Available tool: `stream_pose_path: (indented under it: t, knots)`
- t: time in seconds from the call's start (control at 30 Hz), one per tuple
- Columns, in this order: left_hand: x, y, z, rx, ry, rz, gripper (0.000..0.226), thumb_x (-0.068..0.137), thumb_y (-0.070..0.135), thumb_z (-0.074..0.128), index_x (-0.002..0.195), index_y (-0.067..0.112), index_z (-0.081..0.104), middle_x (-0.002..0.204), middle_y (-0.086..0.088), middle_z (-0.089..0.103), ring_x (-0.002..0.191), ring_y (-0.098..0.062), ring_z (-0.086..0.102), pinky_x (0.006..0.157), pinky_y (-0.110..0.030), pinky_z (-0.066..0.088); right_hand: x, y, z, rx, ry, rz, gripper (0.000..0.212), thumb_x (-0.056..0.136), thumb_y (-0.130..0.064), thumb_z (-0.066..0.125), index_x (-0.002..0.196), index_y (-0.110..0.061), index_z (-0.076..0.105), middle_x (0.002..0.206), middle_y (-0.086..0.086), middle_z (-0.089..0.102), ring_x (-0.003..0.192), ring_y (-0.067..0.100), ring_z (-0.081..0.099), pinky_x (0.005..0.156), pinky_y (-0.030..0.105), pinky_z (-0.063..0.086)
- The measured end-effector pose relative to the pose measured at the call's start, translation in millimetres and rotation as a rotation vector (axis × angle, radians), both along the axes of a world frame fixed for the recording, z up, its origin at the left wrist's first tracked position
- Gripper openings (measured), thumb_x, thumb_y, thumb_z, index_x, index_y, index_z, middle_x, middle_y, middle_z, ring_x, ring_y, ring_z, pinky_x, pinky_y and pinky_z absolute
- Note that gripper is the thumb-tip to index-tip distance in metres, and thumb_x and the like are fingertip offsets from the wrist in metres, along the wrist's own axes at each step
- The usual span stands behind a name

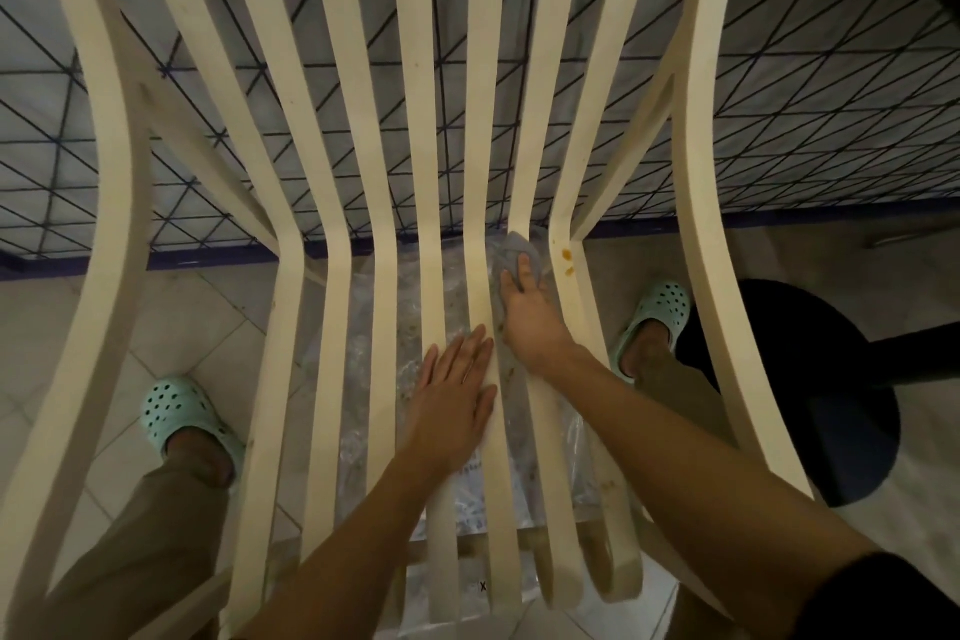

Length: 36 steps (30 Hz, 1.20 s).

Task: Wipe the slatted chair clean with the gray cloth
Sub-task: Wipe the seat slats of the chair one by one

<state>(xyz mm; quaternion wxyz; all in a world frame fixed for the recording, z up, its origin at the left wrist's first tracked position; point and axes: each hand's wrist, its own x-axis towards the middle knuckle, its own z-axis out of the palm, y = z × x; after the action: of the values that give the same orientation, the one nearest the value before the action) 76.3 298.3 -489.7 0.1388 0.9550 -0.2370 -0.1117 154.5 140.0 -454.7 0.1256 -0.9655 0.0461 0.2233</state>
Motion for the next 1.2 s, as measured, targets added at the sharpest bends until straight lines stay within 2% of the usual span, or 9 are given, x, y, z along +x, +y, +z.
stream_pose_path:
  t: [0.17,0.47,0.57,0.7,0.8,0.87,0.93,1.1,1.2]
  knots:
    - [-21.8,-0.7,2.9,0.068,-0.004,0.036,0.060,0.100,0.044,0.014,0.154,0.019,0.010,0.162,0.005,0.000,0.149,-0.015,0.006,0.117,-0.040,-0.003,-36.1,2.8,7.3,0.031,0.009,0.001,0.083,0.093,0.002,0.050,0.156,-0.013,-0.002,0.160,0.014,-0.022,0.148,0.039,0.011,0.112,0.040,0.035]
    - [-91.4,11.8,22.4,0.146,0.024,0.035,0.060,0.102,0.045,0.010,0.152,0.015,0.022,0.161,-0.002,0.015,0.147,-0.018,0.018,0.116,-0.042,-0.001,-135.8,16.8,23.3,-0.005,0.045,0.024,0.080,0.097,0.001,0.043,0.155,-0.010,-0.011,0.159,0.014,-0.026,0.150,0.035,-0.005,0.112,0.037,0.032]
    - [-105.9,14.3,28.0,0.177,0.098,0.027,0.062,0.102,0.045,0.008,0.150,0.013,0.029,0.158,-0.004,0.023,0.145,-0.021,0.025,0.113,-0.045,0.009,-167.1,19.2,25.6,0.009,0.052,0.034,0.086,0.096,-0.004,0.049,0.154,-0.010,-0.013,0.158,0.015,-0.028,0.148,0.037,-0.013,0.113,0.036,0.031]
    - [-111.6,16.4,31.5,0.172,0.154,0.027,0.061,0.102,0.045,0.010,0.148,0.014,0.034,0.156,-0.003,0.030,0.143,-0.019,0.030,0.114,-0.041,0.006,-204.8,21.7,25.8,0.063,0.041,0.034,0.085,0.094,-0.002,0.048,0.153,-0.008,-0.014,0.152,0.014,-0.036,0.149,0.038,-0.012,0.101,0.036,0.040]
    - [-111.4,18.5,31.2,0.150,0.166,0.019,0.066,0.099,0.050,0.001,0.153,0.017,0.018,0.160,0.001,0.014,0.148,-0.019,0.015,0.114,-0.037,-0.008,-229.1,25.2,23.0,0.078,0.011,0.023,0.083,0.093,0.006,0.042,0.155,-0.013,-0.009,0.147,0.010,-0.041,0.149,0.036,-0.013,0.085,0.031,0.042]
    - [-111.8,17.9,28.3,0.108,0.103,-0.004,0.071,0.090,0.055,-0.010,0.153,0.021,-0.003,0.160,0.006,-0.010,0.148,-0.014,-0.011,0.112,-0.034,-0.020,-242.9,26.1,20.9,0.068,0.012,0.029,0.085,0.093,0.004,0.045,0.155,-0.016,-0.010,0.149,0.008,-0.040,0.148,0.033,-0.018,0.092,0.032,0.043]
    - [-111.0,16.9,28.8,0.094,0.087,-0.007,0.077,0.084,0.058,-0.018,0.152,0.023,-0.011,0.158,0.008,-0.020,0.146,-0.011,-0.020,0.110,-0.033,-0.024,-251.1,25.7,21.6,0.073,0.016,0.029,0.086,0.093,0.003,0.044,0.155,-0.017,-0.011,0.146,0.007,-0.042,0.149,0.032,-0.018,0.098,0.033,0.042]
    - [-105.6,18.8,25.9,0.061,0.085,-0.013,0.075,0.086,0.058,-0.017,0.152,0.024,-0.007,0.159,0.009,-0.017,0.146,-0.011,-0.016,0.113,-0.035,-0.018,-246.9,25.3,18.6,0.084,0.026,0.033,0.092,0.091,0.002,0.051,0.155,-0.018,-0.013,0.152,0.006,-0.039,0.149,0.032,-0.018,0.092,0.033,0.048]
    - [-98.0,18.0,22.4,0.096,0.079,-0.010,0.065,0.097,0.054,-0.002,0.154,0.022,0.007,0.161,0.006,-0.001,0.149,-0.014,0.002,0.115,-0.037,-0.007,-235.0,22.8,19.2,0.098,0.013,0.031,0.087,0.093,0.002,0.047,0.155,-0.015,-0.012,0.151,0.008,-0.039,0.149,0.032,-0.016,0.095,0.031,0.046]
